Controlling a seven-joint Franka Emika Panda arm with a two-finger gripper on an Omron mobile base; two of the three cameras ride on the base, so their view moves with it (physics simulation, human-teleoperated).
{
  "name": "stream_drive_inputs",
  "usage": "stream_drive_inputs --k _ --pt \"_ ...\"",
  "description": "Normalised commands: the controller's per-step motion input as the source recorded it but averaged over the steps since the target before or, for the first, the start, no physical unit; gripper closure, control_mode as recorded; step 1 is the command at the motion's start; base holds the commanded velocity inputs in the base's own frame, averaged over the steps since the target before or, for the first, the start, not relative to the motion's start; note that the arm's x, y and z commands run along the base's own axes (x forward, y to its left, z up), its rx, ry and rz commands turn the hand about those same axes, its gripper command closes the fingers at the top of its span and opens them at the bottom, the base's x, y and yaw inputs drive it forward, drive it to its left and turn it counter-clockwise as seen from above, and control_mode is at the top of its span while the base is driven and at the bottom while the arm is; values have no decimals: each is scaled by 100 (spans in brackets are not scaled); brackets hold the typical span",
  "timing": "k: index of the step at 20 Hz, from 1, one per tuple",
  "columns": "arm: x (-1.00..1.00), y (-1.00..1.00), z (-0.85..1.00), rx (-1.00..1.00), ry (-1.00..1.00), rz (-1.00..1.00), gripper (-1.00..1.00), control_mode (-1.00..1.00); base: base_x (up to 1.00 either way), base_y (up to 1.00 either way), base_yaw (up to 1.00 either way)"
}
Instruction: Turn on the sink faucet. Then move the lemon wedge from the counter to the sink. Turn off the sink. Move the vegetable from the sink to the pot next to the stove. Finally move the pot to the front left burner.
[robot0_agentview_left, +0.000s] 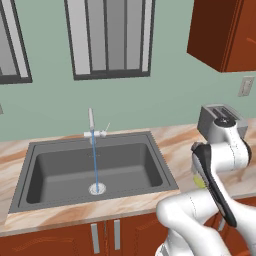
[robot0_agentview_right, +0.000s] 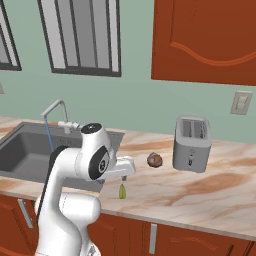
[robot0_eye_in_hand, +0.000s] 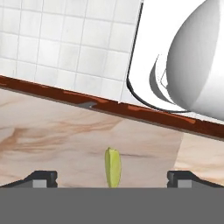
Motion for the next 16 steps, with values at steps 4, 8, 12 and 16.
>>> stream_drive_inputs --k 4,8,12,16 --pt "28 -4 -34 1 0 -5 -100 -100 0 0 0" --pt "27 -3 -37 0 0 -6 -100 -100 0 0 0" --pt "20 -4 -35 0 0 -6 -100 -100 0 0 0" --pt "10 -12 -35 0 0 -6 -100 -100 0 0 0"
